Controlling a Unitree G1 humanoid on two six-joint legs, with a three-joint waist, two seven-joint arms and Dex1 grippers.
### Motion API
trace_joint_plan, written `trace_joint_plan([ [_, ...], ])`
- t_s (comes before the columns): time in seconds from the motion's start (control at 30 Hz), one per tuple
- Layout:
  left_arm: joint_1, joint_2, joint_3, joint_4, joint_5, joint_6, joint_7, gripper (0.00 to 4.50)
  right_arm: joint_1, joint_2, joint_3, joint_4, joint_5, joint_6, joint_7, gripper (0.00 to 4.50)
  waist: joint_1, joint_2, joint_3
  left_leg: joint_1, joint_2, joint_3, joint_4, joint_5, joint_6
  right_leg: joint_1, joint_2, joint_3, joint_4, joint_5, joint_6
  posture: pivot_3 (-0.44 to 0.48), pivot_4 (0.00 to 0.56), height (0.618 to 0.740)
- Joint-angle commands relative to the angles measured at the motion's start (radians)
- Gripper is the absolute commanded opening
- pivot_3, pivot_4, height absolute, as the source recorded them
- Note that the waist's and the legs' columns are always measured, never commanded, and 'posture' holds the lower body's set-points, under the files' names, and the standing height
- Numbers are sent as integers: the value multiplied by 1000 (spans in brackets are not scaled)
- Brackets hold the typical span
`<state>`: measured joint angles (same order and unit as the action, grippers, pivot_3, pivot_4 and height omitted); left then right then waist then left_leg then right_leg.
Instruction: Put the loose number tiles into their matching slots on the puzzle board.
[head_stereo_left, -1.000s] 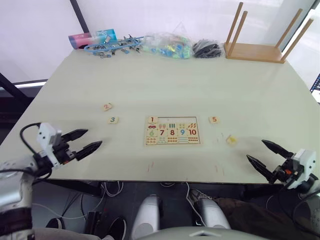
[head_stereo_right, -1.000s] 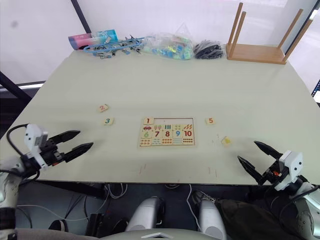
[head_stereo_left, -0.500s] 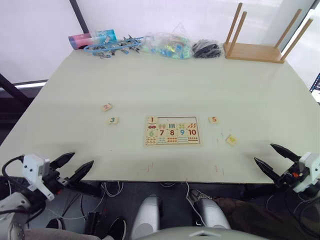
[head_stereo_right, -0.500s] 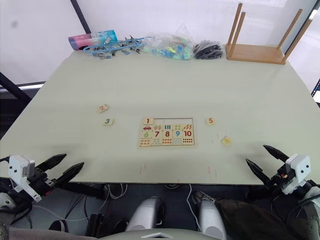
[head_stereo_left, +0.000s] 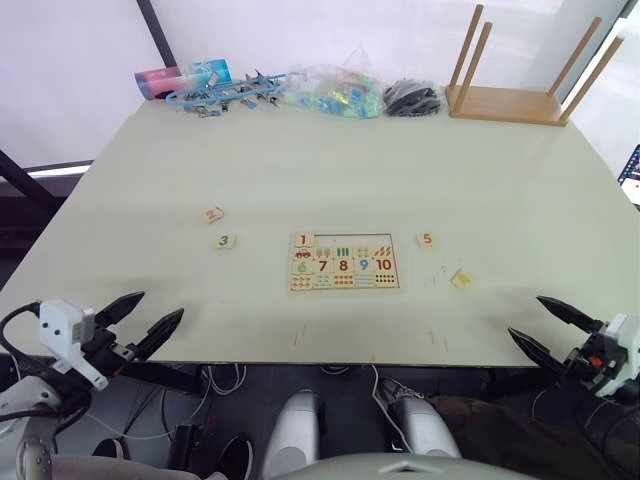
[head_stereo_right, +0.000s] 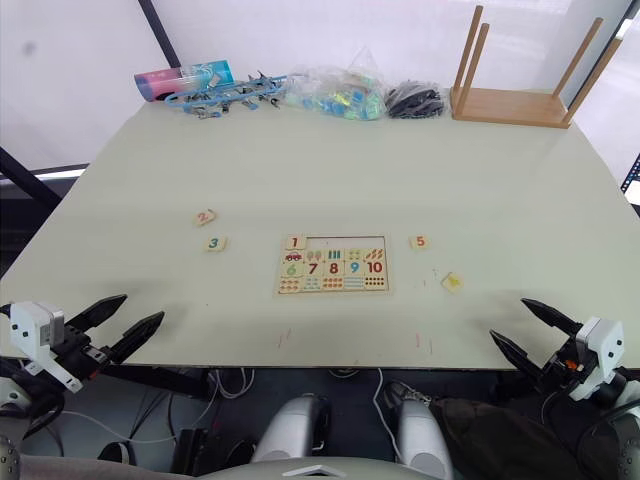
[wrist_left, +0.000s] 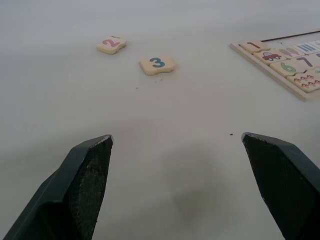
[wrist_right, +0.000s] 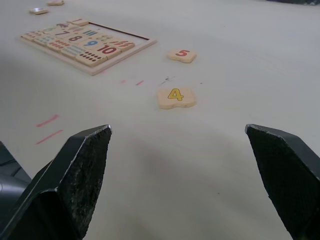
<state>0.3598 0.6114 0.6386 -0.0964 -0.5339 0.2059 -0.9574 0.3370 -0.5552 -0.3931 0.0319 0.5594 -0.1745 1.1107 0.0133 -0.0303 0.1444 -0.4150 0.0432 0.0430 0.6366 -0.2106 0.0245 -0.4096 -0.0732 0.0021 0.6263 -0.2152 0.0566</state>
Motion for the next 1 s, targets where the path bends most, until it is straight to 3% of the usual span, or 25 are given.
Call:
trace_joint_plan([
  [0.03,-2,18,11,6,-6,-30,-11,4407,3,-4,-40,-7,24,-25,14,4500,0,0,0,0,0,0,0,0,0,0,0,0,0,0,0,0,150,740],
  [1.0,-47,47,-21,127,5,-105,-46,4407,-7,12,-39,18,26,-69,47,4500,1,0,0,-1,0,1,-1,0,0,-2,-5,1,0,0,0,0,150,740],
])
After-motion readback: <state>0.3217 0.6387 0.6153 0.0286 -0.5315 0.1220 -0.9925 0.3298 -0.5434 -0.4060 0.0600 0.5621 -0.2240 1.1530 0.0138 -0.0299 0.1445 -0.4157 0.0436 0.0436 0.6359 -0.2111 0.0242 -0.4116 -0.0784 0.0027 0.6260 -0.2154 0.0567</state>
